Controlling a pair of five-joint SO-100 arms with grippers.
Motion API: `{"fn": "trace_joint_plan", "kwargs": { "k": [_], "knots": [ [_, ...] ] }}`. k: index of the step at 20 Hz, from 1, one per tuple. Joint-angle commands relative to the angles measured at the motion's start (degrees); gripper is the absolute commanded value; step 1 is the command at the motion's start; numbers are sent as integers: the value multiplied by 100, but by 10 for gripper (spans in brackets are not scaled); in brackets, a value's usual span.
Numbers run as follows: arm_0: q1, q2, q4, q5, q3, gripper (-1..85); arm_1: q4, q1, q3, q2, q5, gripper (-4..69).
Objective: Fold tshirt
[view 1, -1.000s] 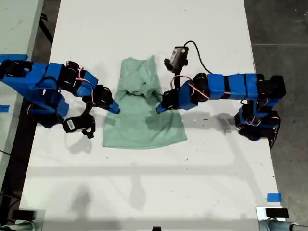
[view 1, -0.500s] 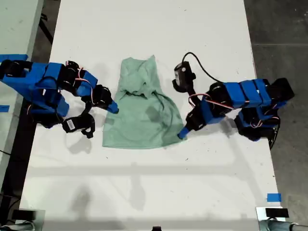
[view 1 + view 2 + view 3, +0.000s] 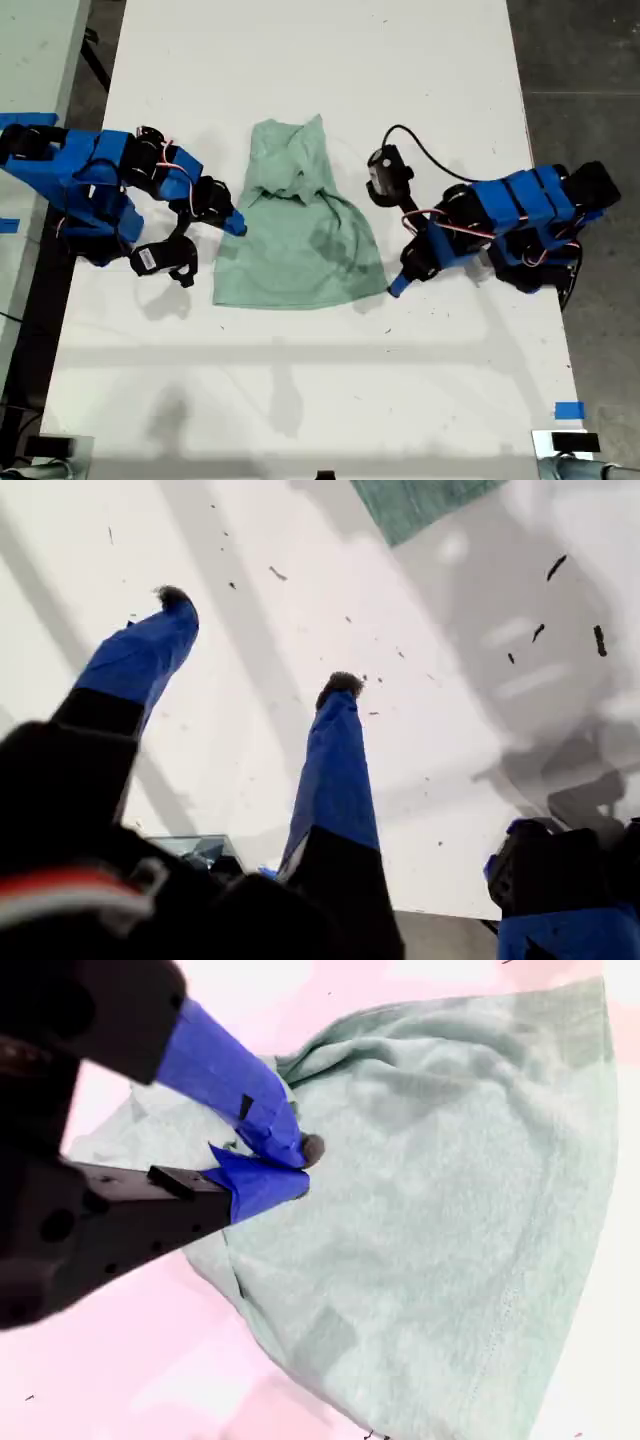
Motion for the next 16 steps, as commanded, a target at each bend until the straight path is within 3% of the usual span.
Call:
{"fn": "trace_joint_plan", "kwargs": {
  "k": [1, 4, 8, 11, 16],
  "knots": [
    [9, 79, -158, -62, -176, 1, -984, 211, 598, 325, 132, 272],
    [26, 44, -167, -62, -193, 1, -2531, 308, 1793, 193, 343, 265],
    [53, 18, -158, -70, -193, 1, -3850, 308, 2848, 26, 650, 258],
    [35, -9, -167, -53, -193, 1, -4359, 396, 3410, -18, 721, 250],
    [26, -53, -176, -53, -193, 1, -4869, 624, 3788, -79, 624, 296]
  ]
}}
